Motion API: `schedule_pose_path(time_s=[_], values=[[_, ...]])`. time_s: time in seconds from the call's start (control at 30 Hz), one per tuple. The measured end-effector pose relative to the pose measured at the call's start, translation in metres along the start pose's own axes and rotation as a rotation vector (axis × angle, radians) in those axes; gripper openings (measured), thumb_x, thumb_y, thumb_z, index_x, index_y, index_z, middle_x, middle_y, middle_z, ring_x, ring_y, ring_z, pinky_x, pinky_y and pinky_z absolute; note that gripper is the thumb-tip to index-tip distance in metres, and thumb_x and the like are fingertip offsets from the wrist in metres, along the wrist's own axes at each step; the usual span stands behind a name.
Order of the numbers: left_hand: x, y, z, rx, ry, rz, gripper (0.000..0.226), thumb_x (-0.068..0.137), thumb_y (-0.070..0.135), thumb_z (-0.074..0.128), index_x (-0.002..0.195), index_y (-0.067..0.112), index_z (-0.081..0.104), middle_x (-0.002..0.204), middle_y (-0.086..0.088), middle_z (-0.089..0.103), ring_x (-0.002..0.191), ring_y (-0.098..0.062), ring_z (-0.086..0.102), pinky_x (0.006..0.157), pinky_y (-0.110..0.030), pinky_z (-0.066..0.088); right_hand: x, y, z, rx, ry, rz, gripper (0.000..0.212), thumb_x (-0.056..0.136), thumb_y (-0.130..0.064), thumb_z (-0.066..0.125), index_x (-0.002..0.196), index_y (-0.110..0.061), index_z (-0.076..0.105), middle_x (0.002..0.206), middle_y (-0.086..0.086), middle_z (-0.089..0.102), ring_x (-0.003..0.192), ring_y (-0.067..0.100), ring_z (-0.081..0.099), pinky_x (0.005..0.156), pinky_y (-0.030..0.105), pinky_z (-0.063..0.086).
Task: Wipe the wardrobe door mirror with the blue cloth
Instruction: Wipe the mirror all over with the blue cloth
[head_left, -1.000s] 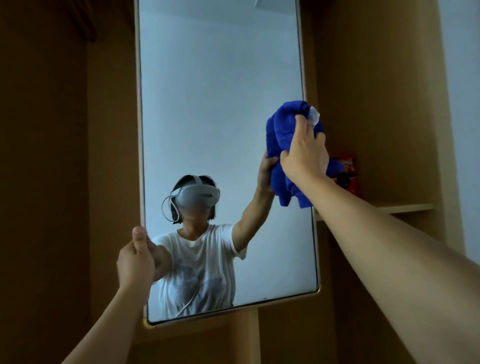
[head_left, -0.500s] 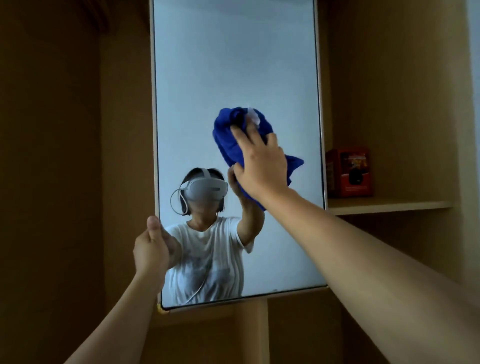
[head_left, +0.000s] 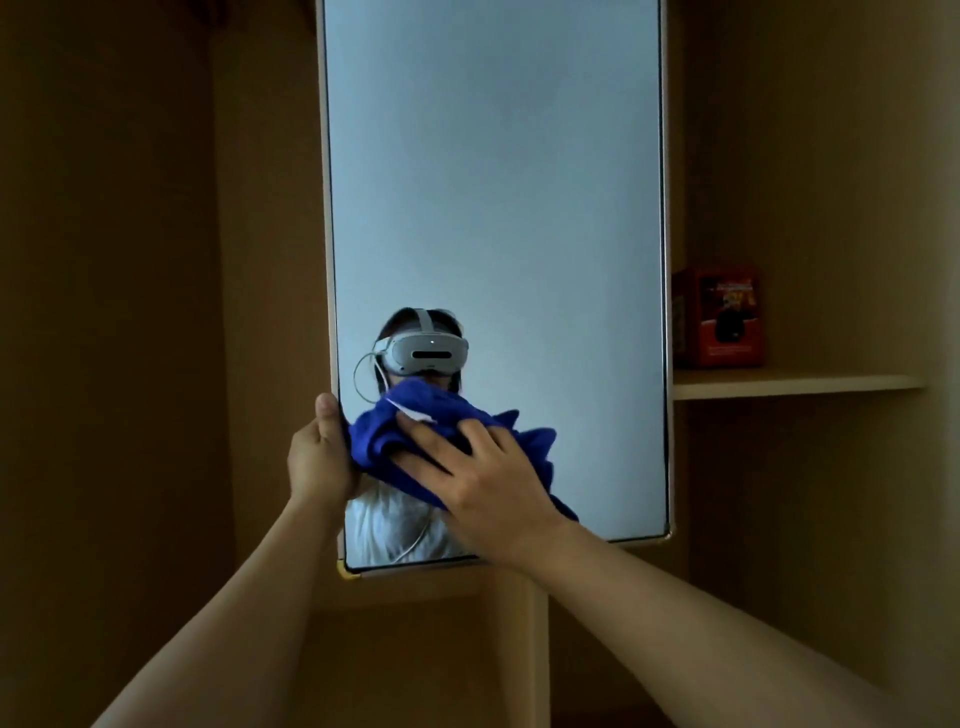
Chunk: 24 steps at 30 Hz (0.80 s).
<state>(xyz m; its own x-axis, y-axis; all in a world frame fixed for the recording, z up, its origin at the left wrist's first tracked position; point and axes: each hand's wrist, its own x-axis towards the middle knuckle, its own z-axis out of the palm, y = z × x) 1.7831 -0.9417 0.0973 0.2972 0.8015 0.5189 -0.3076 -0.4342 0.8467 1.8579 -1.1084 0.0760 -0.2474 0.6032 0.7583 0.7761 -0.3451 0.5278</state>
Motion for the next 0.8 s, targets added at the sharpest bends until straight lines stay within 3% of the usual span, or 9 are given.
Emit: schedule_pose_path(time_s=[0.2, 0.27, 0.4, 0.53, 0.67, 0.8], values=[[-0.005, 0.006, -0.001, 0.044, 0.026, -0.025, 0.047, 0.096, 0.054, 0.026, 0.069, 0.021, 0.047, 0.070, -0.001, 0.052, 0.064, -0.013, 0.050, 0.053, -0.027, 0.035, -0.057, 0.009, 0.010, -0.011, 0.013, 0.052, 0.058, 0.079, -0.018, 0.059, 0.135, -0.026, 0.044, 0.147, 0.000, 0.044, 0.097, 0.029, 0.056, 0.081, 0.041, 0.049], [-0.006, 0.006, 0.000, 0.044, 0.026, -0.049, 0.049, 0.094, 0.057, 0.026, 0.071, 0.021, 0.050, 0.072, -0.003, 0.056, 0.068, -0.017, 0.055, 0.055, -0.029, 0.041, -0.061, -0.006, 0.016, 0.017, -0.037, -0.029, 0.053, 0.082, -0.018, 0.056, 0.133, -0.027, 0.047, 0.146, -0.001, 0.042, 0.100, 0.029, 0.054, 0.083, 0.041, 0.048], [-0.004, 0.004, 0.001, 0.025, 0.029, -0.093, 0.051, 0.091, 0.062, 0.027, 0.074, 0.023, 0.054, 0.076, -0.006, 0.063, 0.079, -0.028, 0.064, 0.072, -0.041, 0.053, -0.053, -0.049, 0.032, 0.096, -0.149, -0.183, 0.042, 0.092, -0.018, 0.047, 0.133, -0.028, 0.047, 0.147, -0.001, 0.035, 0.107, 0.028, 0.050, 0.087, 0.042, 0.047], [-0.003, 0.003, 0.003, 0.019, 0.045, -0.116, 0.052, 0.089, 0.066, 0.027, 0.076, 0.025, 0.055, 0.081, -0.009, 0.066, 0.079, -0.030, 0.066, 0.075, -0.047, 0.055, -0.049, -0.072, 0.042, 0.132, -0.129, -0.108, 0.039, 0.097, -0.016, 0.036, 0.133, -0.028, 0.046, 0.146, 0.000, 0.036, 0.105, 0.030, 0.049, 0.087, 0.044, 0.046], [-0.003, 0.004, 0.004, 0.036, 0.075, -0.099, 0.050, 0.090, 0.064, 0.027, 0.072, 0.026, 0.053, 0.076, -0.002, 0.062, 0.074, -0.018, 0.061, 0.058, -0.032, 0.047, -0.068, -0.056, 0.042, 0.104, -0.091, -0.123, 0.042, 0.094, -0.017, 0.045, 0.135, -0.029, 0.044, 0.151, -0.002, 0.027, 0.107, 0.029, 0.048, 0.089, 0.042, 0.044], [-0.001, 0.002, 0.003, 0.040, 0.066, -0.090, 0.053, 0.089, 0.066, 0.027, 0.071, 0.023, 0.052, 0.076, -0.007, 0.062, 0.077, -0.030, 0.066, 0.075, -0.048, 0.055, -0.105, -0.021, 0.037, 0.046, -0.054, -0.017, 0.049, 0.087, -0.020, 0.053, 0.134, -0.030, 0.045, 0.147, -0.004, 0.036, 0.108, 0.025, 0.047, 0.091, 0.039, 0.043]])
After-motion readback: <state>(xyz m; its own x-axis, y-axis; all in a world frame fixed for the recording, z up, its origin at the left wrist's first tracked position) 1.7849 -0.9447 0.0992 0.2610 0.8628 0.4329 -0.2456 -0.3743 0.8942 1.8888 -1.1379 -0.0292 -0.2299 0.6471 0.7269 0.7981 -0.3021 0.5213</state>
